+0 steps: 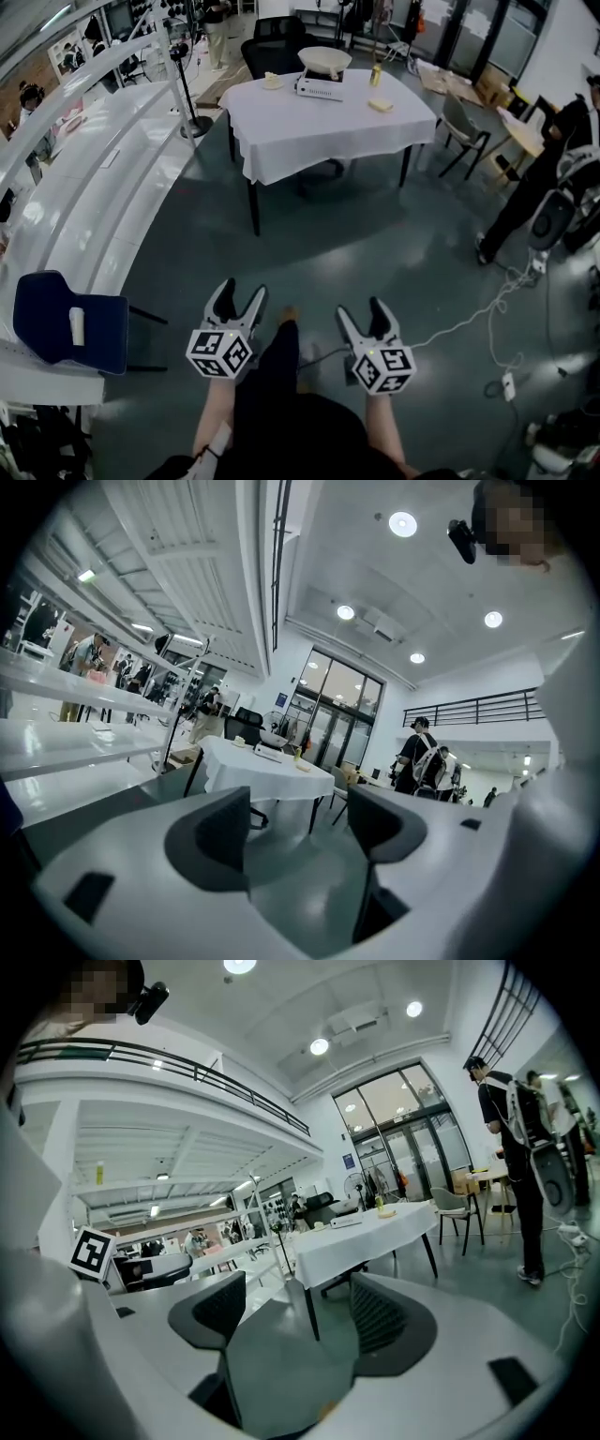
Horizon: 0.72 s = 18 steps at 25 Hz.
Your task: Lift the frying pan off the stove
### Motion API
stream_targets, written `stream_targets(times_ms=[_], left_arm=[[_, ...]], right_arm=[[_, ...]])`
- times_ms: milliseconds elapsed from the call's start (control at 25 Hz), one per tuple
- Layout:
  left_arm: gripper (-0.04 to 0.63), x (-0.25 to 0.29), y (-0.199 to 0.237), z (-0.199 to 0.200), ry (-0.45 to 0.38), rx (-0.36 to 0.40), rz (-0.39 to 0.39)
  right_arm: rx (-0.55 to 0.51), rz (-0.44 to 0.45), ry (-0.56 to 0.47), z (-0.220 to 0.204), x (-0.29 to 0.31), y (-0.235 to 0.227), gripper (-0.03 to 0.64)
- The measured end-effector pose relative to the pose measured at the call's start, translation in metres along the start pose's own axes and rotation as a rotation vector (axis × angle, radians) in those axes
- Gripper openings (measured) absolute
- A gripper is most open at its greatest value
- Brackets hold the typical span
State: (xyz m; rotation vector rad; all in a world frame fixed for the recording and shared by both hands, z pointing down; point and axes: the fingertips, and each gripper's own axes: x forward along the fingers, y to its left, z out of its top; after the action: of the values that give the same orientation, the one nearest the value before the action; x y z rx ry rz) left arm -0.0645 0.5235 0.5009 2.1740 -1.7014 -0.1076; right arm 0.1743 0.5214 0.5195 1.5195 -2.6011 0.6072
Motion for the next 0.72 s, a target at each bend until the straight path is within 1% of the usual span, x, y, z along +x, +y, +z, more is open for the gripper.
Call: stream_targets(times_ms=[200,280,440,720], left_arm=[[0.305,0.059,0.005,0.014,0.049,0.025,-0.034],[0.305,0.086,0.005,0.024,0.053,0.041,-0.058],[0.305,0.135,0.008,0.041,0.06,0.045,-0.089],[0.305,0.206,0.019,0.063,0.085,0.074,-0.17]], right_arm=[[-0.009,0.011,0.001,0.029,0.045,-0.019,0.322],[-0.015,0.008,-0.005,0.043,0.065,-0.027,0.322],[-0.03,-0.008,-0.003,0.066,0.103,-0.049,0.322],[-0.025,-0.039,-0.013,0.099,0.167,-0.076,0.322]])
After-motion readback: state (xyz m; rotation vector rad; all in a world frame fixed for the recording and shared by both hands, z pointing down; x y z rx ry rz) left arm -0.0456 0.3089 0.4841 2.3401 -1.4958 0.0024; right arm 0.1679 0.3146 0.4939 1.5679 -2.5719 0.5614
